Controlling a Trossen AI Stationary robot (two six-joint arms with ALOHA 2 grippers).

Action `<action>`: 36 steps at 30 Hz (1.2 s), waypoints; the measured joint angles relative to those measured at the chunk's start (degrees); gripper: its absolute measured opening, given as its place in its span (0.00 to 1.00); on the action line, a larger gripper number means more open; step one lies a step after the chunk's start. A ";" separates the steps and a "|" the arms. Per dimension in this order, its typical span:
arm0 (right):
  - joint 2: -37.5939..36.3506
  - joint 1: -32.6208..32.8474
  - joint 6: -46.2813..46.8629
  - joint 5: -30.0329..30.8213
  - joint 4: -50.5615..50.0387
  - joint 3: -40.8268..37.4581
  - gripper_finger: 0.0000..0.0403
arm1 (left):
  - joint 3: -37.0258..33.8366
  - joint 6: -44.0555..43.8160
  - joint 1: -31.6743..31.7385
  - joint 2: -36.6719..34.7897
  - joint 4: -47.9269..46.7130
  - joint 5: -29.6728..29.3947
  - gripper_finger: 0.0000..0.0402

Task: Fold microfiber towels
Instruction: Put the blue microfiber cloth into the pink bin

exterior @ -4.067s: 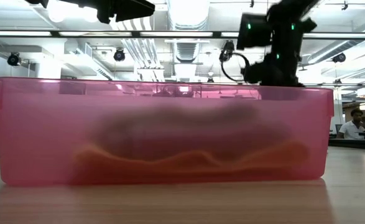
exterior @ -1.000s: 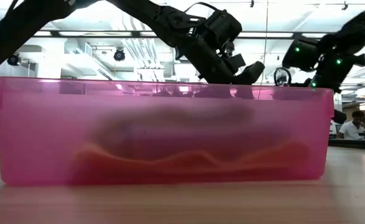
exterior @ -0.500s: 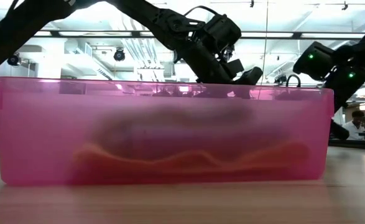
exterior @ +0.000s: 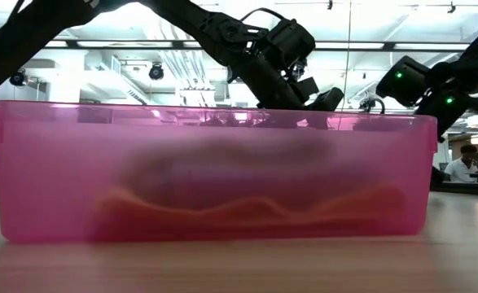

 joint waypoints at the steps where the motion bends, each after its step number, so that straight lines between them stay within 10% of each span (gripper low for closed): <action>1: 1.23 0.00 -0.34 -0.23 1.82 0.15 0.65 | 0.00 0.02 0.00 0.00 0.02 -0.01 0.50; 8: 8.14 -0.01 -2.16 -0.89 5.63 3.57 0.54 | -0.02 0.50 -0.04 -0.05 0.11 -0.03 0.50; 18: 8.90 0.00 -5.42 -1.40 3.34 4.94 0.05 | -0.02 1.79 -0.61 -0.07 0.04 0.64 0.50; 36: -18.15 21.34 15.75 19.90 -17.71 0.62 0.03 | -0.25 -1.98 -0.96 -0.07 1.33 3.25 0.45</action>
